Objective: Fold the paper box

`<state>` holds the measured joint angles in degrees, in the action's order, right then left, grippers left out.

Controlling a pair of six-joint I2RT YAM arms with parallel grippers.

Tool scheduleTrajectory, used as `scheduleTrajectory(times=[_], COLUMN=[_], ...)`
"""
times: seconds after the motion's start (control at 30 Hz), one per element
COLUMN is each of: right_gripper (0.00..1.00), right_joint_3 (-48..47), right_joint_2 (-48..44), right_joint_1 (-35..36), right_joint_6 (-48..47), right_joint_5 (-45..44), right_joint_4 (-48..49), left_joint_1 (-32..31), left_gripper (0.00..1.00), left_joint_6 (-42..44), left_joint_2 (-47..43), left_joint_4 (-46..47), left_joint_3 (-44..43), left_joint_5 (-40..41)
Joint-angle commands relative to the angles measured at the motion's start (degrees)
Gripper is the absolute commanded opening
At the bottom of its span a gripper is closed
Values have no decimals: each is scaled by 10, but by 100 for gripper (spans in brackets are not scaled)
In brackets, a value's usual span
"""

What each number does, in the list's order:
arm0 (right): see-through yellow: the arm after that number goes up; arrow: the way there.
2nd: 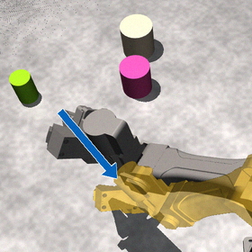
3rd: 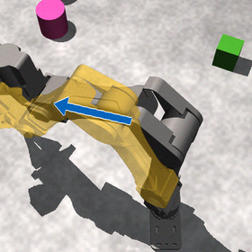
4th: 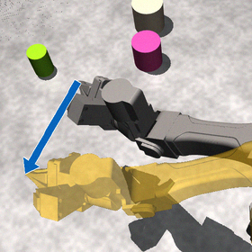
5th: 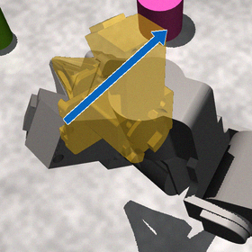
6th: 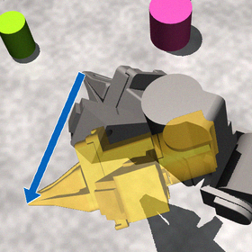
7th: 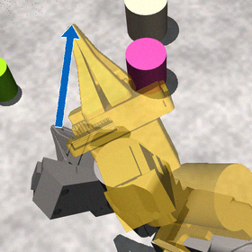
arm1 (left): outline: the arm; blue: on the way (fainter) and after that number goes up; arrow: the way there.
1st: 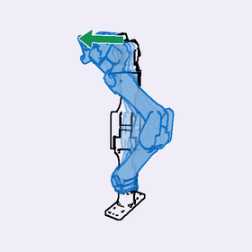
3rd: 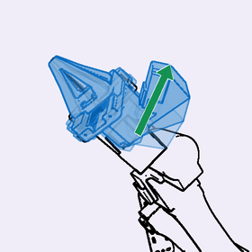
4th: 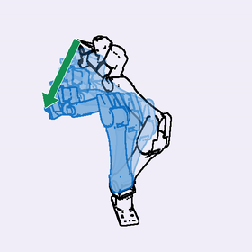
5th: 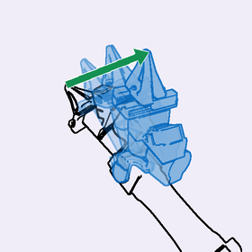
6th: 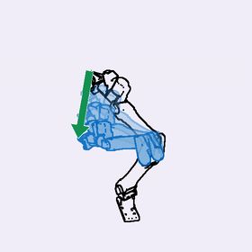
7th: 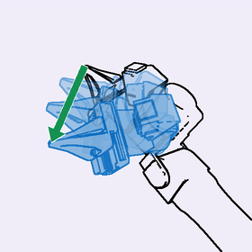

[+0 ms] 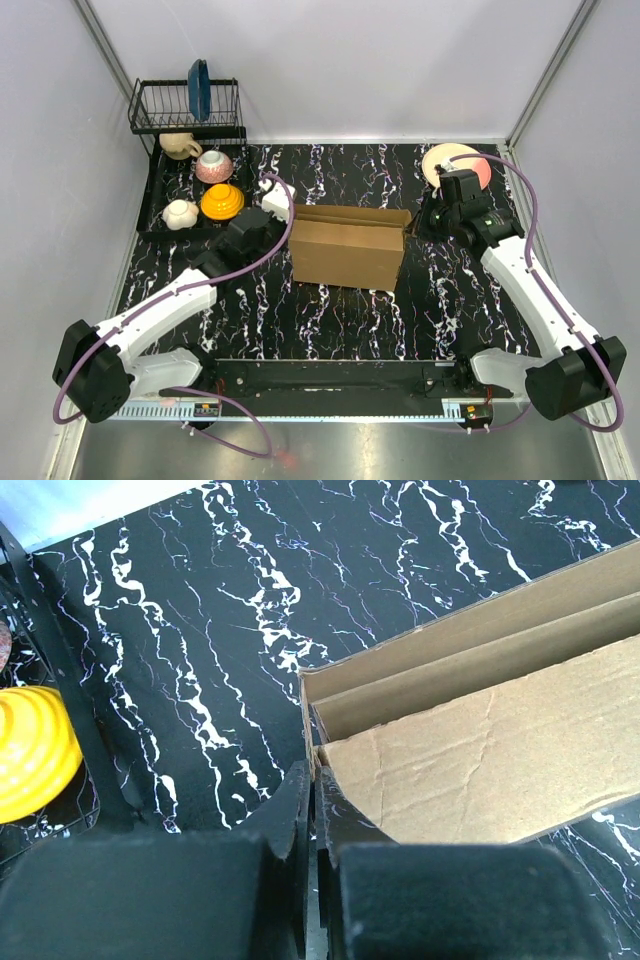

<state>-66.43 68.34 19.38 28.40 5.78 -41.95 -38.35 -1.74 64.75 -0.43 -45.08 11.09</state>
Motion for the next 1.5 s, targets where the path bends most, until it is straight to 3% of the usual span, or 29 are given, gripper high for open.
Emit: scheduleTrajectory(times=[0.0, 0.3, 0.9, 1.47], right_gripper=[0, 0, 0, 0], right_joint_3=[-26, -6, 133, 141], right_joint_2=[0, 0, -72, -77], right_joint_1=[0, 1, 0, 1], right_joint_6=[29, 56, -21, -53], right_joint_5=[56, 88, 45, 5], right_joint_4=[21, 47, 108, 101], left_joint_1=[-15, -24, -24, -23], left_gripper=[0, 0, 0, 0], left_joint_6=[14, 14, -19, -97], left_joint_2=[7, 6, -16, -36], left_joint_4=[-7, -2, 0, -56], left_joint_3=[-14, -8, -11, -78], left_joint_5=[9, 16, 3, -27])
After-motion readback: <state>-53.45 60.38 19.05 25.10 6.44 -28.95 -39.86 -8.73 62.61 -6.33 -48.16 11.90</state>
